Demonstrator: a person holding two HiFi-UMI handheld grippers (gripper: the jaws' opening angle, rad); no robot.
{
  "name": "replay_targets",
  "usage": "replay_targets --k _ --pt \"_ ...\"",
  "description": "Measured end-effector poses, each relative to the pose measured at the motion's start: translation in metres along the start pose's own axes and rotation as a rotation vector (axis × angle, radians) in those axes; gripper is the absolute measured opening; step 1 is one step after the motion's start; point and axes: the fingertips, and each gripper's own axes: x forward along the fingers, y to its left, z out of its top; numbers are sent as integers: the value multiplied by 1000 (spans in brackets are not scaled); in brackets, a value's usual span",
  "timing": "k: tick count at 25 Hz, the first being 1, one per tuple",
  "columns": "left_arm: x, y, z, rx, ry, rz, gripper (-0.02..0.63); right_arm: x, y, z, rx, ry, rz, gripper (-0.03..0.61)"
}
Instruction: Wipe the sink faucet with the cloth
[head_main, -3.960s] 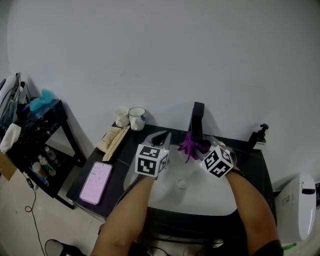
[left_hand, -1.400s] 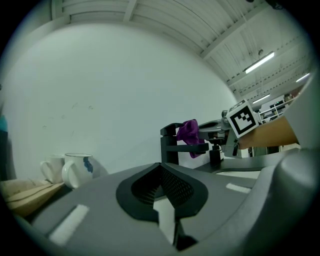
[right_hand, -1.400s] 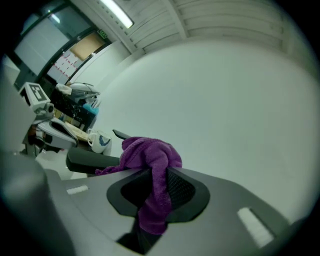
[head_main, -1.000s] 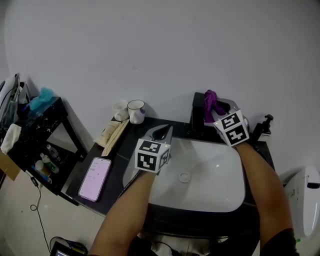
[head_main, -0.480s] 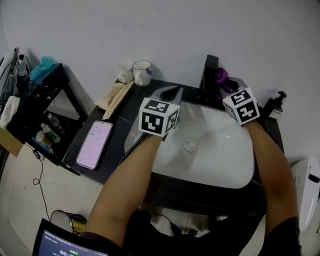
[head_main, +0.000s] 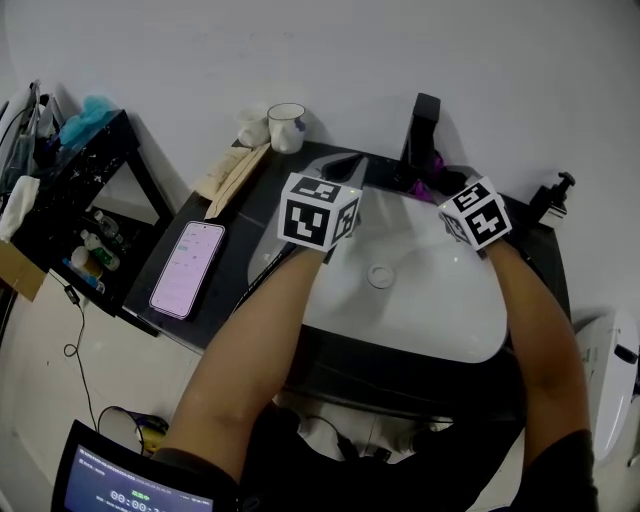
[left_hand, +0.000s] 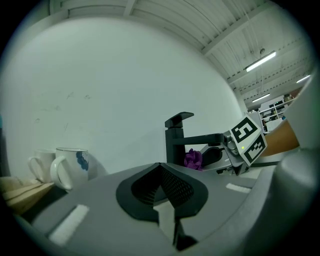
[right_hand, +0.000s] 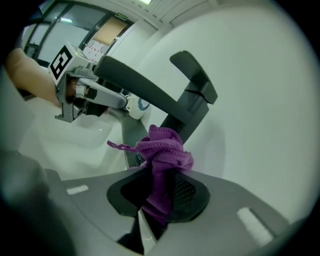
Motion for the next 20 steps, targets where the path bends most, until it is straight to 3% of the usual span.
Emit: replay_targets --k 5,9,15,17,20 --pt "-1 1 0 -2 3 7 17 -10 -1 2 -5 -5 -49 83" --pt "-3 11 1 -18 -15 18 17 -25 8 12 52 -55 -61 83" --pt "-10 15 7 -17 -32 34 18 -74 28 33 35 -134 -147 84" --pt "-14 16 7 -22 -36 38 18 -88 32 34 118 -170 -164 84" --pt "-23 15 9 -47 -53 46 17 -101 32 31 345 -232 -189 86"
